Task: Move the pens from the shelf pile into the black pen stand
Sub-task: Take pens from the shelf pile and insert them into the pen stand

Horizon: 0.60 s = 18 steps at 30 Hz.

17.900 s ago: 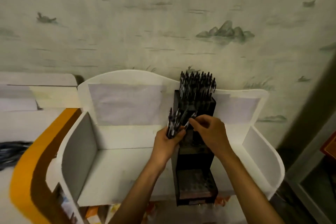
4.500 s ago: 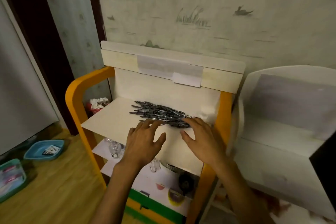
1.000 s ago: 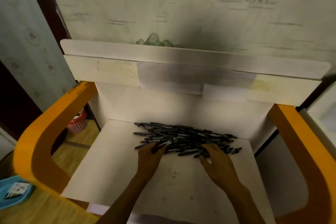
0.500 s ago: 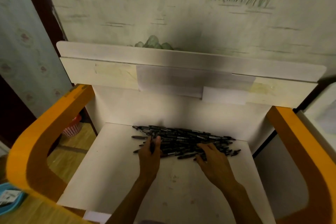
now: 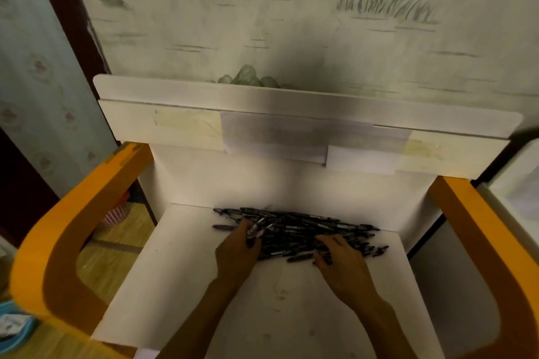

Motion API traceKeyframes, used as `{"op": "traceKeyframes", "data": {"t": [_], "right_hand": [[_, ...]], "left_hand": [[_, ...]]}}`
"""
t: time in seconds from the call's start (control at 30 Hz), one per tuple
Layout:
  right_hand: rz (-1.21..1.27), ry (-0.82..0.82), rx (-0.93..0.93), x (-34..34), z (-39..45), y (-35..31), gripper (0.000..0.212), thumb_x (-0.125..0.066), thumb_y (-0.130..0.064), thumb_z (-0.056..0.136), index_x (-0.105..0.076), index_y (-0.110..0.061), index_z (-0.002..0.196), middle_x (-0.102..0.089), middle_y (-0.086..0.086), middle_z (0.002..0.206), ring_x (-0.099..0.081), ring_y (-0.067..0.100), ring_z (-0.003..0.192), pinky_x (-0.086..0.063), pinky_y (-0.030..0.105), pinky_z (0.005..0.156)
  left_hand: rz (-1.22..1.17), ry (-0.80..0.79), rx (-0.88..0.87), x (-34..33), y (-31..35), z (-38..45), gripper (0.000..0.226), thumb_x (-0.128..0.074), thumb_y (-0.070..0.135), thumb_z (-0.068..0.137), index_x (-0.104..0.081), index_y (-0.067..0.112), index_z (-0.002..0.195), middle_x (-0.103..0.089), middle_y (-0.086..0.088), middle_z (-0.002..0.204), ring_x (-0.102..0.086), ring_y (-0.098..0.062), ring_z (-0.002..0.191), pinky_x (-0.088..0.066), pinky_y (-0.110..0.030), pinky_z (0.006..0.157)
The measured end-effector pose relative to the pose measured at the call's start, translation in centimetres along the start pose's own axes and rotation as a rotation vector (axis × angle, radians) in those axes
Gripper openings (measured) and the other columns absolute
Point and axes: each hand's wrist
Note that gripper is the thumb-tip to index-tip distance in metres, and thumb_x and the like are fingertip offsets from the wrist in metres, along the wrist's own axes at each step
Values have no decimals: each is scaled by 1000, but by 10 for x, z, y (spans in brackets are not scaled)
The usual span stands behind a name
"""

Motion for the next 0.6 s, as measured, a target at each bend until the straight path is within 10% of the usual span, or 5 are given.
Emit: {"op": "traceKeyframes", "data": {"t": [0.2,0.6], "right_hand": [[-18,6,-8,3,-8,9,40,-63,-33,93,-57,-25,131,-59,-5,122,-63,11,93,-51,30,83],[34,-45,-80,3,2,3,41,-59,-33,96,-54,-24,135,-54,-6,127,-60,11,103,-47,23,88]], "left_hand": [[222,-240,-201,-4,-1,30,43,-66,34,89,-59,28,132,-65,3,127,-62,-19,111,-48,-29,83],[434,-421,-340,-9,-4,60,40,-63,42,92,-61,24,127,-47,-2,139,-59,-25,111,-42,-38,98]]}}
Point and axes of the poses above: each hand's wrist, its own z-axis towards the middle knuckle, its own x-axis out of the back of the hand, y = z × x
